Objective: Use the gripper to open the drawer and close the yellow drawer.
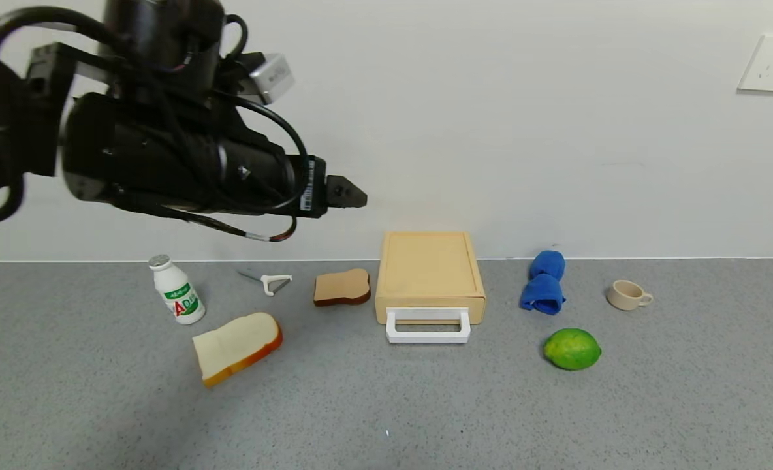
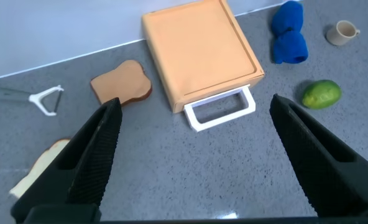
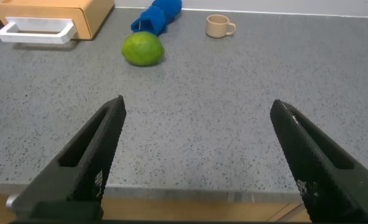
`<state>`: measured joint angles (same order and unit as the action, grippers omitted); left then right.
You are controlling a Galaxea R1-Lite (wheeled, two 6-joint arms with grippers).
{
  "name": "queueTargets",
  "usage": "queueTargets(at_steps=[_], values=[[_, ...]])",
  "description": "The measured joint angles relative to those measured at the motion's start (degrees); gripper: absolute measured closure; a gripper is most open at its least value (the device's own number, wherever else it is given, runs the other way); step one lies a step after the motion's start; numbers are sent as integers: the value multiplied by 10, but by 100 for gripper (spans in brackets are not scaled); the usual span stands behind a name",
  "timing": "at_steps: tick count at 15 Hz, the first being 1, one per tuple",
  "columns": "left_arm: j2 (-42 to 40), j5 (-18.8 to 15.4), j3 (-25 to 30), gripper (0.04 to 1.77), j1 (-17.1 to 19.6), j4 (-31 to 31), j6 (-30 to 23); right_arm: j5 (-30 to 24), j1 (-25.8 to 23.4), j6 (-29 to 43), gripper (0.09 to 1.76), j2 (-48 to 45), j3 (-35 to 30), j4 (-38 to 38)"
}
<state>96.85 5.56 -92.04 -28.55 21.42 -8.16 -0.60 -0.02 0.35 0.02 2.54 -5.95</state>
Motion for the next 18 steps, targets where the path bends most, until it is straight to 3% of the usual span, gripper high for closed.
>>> queueTargets(at_steps=[5, 10, 13, 18], values=[[-151, -25, 108, 9, 54, -2, 4, 0, 0, 0, 14, 0, 0, 0], [-324, -27, 229, 9, 96, 2, 25, 0, 0, 0, 14, 0, 0, 0], [-426, -27, 295, 9, 144, 7, 43, 0, 0, 0, 14, 0, 0, 0], [-592, -22, 344, 9, 216, 85, 58, 0, 0, 0, 14, 0, 0, 0]])
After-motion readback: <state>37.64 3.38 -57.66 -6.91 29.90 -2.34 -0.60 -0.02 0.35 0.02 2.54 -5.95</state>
